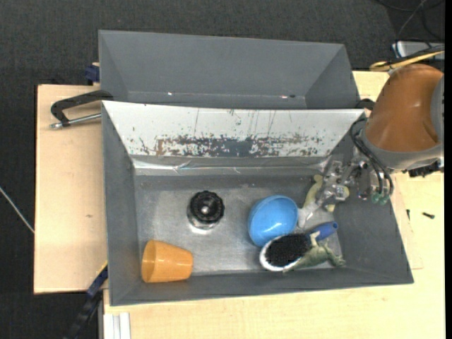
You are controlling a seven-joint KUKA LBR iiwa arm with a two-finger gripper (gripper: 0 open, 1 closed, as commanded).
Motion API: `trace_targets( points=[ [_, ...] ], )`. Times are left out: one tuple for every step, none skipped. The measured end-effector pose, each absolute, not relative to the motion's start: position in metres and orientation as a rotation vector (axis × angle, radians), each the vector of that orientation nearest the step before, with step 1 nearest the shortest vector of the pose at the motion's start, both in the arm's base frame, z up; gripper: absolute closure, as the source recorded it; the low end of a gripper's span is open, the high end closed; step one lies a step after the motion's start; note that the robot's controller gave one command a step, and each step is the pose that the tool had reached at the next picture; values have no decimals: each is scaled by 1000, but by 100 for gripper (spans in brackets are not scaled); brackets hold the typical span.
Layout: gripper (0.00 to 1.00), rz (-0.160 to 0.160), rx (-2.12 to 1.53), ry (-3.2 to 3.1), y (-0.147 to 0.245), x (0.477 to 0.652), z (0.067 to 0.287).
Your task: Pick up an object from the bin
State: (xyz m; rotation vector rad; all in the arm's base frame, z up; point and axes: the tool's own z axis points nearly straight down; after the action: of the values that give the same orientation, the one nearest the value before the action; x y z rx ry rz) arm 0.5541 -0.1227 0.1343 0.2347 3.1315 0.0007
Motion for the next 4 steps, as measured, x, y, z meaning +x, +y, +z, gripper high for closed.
trace_targets(
  points=[
    [100,1,235,3131,-123,554,134],
    [100,0,234,3131,-123,554,134],
    [100,0,234,3132,-123,554,134],
    [100,0,234,3131,-123,554,134]
  ],
)
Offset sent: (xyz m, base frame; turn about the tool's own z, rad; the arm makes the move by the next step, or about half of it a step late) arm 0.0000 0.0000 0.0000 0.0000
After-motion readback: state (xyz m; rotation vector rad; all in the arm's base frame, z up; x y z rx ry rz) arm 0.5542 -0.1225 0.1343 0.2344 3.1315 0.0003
